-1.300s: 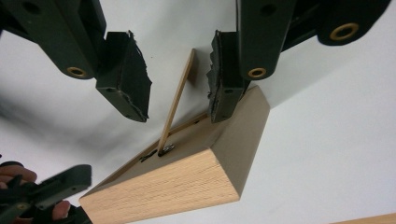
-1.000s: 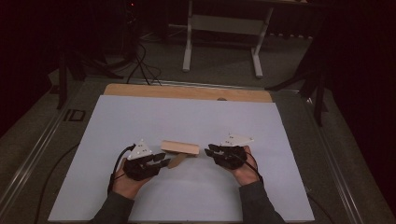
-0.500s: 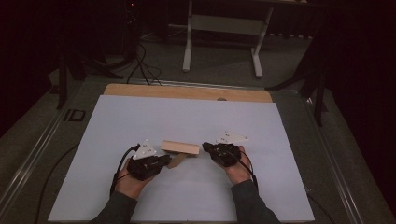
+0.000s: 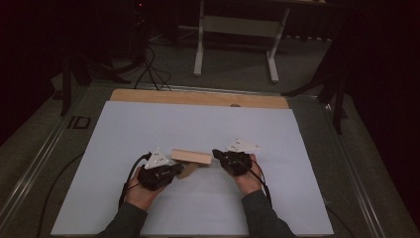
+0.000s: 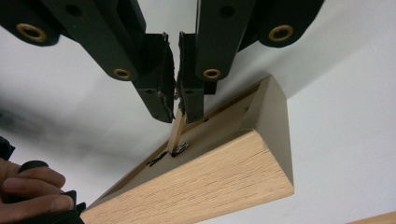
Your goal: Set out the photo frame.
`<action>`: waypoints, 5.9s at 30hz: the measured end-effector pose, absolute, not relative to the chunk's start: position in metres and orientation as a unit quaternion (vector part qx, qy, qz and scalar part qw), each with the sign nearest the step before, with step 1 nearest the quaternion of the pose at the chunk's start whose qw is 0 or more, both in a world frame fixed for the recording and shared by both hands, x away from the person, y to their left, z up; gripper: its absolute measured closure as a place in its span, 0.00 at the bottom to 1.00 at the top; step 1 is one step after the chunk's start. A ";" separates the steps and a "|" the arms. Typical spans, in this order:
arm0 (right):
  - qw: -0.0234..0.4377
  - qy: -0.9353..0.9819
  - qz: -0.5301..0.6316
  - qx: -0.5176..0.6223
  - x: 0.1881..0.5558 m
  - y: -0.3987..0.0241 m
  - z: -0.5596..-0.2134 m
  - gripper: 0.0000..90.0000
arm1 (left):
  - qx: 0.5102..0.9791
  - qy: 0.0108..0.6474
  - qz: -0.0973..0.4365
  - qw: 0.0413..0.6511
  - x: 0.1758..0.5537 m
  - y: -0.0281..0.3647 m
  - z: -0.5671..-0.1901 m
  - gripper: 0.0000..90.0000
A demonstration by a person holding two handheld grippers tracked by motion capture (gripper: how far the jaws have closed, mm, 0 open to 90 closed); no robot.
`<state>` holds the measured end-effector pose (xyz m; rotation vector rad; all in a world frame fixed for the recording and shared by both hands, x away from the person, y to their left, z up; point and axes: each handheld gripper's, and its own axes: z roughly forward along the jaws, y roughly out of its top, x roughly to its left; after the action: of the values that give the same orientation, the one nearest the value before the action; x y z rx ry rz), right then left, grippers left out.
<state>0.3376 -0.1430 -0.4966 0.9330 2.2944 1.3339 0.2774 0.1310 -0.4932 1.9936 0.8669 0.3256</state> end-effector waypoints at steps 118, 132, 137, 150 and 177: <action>0.144 0.830 0.475 0.253 0.310 -0.111 -0.496 1.00 | 0.797 0.367 0.136 0.460 0.293 0.126 -0.490 1.00; 0.142 0.835 0.474 0.242 0.305 -0.103 -0.496 1.00 | 0.794 0.378 0.137 0.456 0.295 0.130 -0.492 1.00; 0.142 0.835 0.475 0.238 0.304 -0.100 -0.496 1.00 | 0.790 0.384 0.134 0.460 0.297 0.132 -0.494 1.00; 0.140 0.837 0.477 0.228 0.300 -0.091 -0.496 1.00 | 0.784 0.396 0.132 0.459 0.301 0.137 -0.496 1.00; 0.141 0.837 0.480 0.222 0.302 -0.100 -0.493 0.74 | 0.757 0.430 0.158 0.466 0.300 0.156 -0.493 0.67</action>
<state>0.3016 -0.0998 -0.4929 0.6418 2.4155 1.3861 0.3005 0.1556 -0.4929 1.8588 1.0564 0.3883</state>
